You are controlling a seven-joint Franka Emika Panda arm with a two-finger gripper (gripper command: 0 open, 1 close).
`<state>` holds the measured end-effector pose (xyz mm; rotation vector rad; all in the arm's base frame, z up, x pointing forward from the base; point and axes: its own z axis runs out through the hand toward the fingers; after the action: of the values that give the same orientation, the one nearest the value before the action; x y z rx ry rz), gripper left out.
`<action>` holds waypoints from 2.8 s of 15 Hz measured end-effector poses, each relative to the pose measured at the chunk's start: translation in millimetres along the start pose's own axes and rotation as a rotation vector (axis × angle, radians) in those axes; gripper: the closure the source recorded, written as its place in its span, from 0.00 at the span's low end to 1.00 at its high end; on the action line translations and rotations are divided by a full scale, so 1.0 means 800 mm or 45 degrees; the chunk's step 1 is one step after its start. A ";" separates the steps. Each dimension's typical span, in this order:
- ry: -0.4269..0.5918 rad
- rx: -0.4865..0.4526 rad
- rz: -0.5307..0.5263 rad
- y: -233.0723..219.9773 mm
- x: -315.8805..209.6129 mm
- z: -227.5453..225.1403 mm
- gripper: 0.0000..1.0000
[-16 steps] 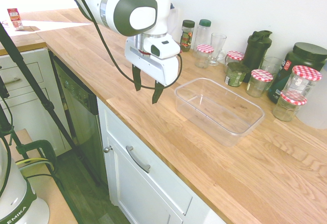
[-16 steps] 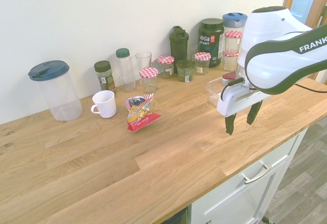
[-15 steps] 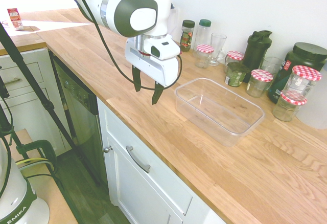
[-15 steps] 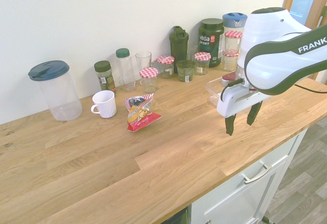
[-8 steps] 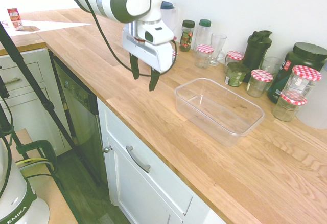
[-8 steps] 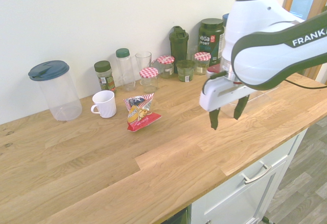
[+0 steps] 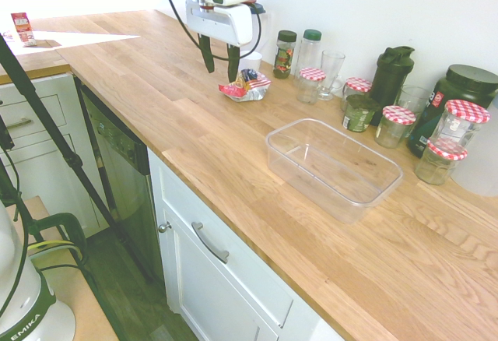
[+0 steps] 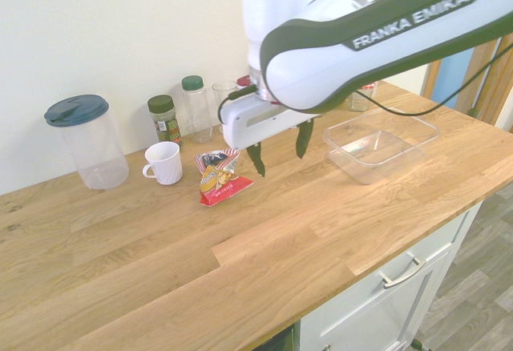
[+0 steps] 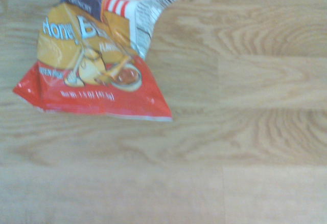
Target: Put the chip bag into the container
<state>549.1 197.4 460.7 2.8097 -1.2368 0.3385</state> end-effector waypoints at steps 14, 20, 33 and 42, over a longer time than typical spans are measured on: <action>0.007 0.006 -0.150 -0.187 0.043 0.077 1.00; -0.005 -0.005 -0.131 -0.188 0.061 0.090 1.00; -0.036 -0.029 -0.136 -0.184 0.051 0.118 1.00; -0.032 -0.003 -0.120 -0.174 0.057 0.099 1.00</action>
<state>695.3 247.9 399.5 2.8664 -1.1039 0.2971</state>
